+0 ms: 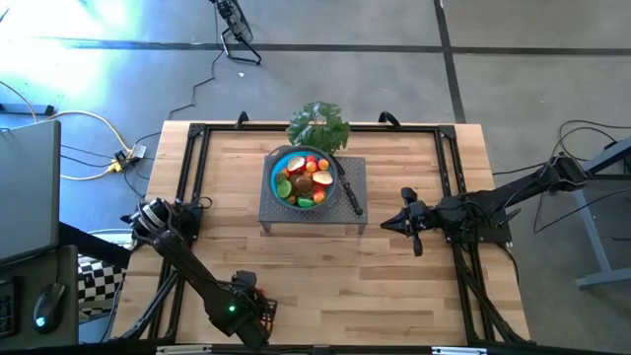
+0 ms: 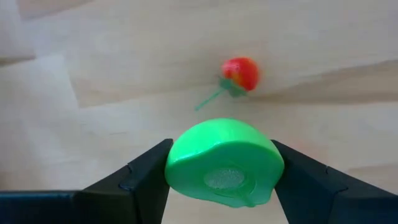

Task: Pick & Place Fruit
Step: Put the avocado into the blue strainer bowl on the shelf

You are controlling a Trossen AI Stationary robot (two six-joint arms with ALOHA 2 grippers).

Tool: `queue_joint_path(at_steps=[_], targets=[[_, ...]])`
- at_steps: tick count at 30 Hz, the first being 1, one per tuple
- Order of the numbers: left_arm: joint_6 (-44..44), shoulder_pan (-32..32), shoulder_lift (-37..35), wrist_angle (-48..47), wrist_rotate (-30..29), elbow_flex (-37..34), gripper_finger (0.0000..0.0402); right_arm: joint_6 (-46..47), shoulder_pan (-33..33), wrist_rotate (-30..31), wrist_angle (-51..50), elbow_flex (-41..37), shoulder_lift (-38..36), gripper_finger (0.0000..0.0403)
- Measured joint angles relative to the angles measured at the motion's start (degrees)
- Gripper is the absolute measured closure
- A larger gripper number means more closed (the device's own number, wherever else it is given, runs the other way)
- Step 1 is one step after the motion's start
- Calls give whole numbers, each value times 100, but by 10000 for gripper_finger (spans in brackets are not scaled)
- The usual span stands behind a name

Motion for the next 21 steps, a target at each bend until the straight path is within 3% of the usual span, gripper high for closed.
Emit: queue_joint_path(at_steps=[9, 17, 21], targets=[[409, 0, -608, -461, -1115, 110, 167, 49, 0, -14, 0, 0, 0, 399], [1068, 39, -1278, -500, -3021, 110, 167, 49, 1, -16, 1, 0, 0, 399], [1708, 232, -1621, -503, -3578, 110, 167, 49, 0, -16, 1, 0, 0, 399]])
